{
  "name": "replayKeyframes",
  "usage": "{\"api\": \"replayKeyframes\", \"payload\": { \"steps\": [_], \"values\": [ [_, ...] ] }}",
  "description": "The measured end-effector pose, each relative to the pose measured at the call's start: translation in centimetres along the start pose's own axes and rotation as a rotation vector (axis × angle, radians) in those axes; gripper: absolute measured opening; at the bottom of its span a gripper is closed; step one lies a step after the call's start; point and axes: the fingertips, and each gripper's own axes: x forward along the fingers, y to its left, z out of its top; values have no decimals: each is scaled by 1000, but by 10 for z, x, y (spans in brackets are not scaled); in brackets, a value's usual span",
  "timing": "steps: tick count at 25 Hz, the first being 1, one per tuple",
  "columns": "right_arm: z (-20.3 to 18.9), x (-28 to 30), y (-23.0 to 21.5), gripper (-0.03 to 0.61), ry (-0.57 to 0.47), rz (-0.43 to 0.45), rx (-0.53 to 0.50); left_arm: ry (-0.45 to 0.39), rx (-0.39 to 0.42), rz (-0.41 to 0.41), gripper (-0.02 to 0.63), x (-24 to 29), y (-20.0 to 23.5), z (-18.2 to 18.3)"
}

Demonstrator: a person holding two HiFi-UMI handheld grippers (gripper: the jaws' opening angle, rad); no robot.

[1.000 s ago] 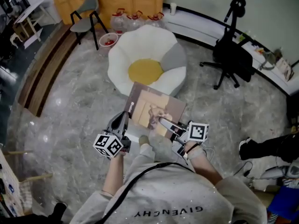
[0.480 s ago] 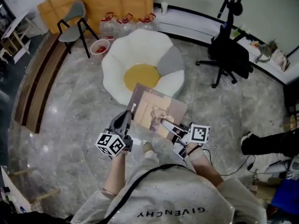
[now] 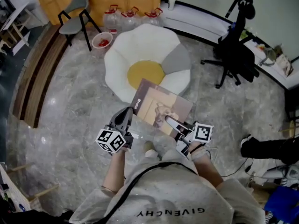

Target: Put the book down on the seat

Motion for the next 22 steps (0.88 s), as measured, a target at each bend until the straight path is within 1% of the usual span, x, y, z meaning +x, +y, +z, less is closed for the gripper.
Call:
{"api": "replayKeyframes", "payload": {
  "steps": [6,8,10,12,16,20,22],
  "values": [
    [-3,4,-10,152,-5,-2,-2,-1,5,5,21,-3,7,-5],
    [11,18,-23,153,-4,-17,-2,3,1,3,21,13,22,-3],
    [35,39,-37,153,-5,-29,15,9,1,10,21,39,42,4],
    [52,52,-47,153,-2,-25,32,11,13,18,21,59,53,10],
    [69,75,-64,153,31,-21,53,7,8,35,22,82,70,16],
    [87,103,-65,153,88,5,38,9,-2,51,21,108,90,25],
    [95,115,-70,153,106,10,46,9,-11,63,21,120,102,28]
  ]
}}
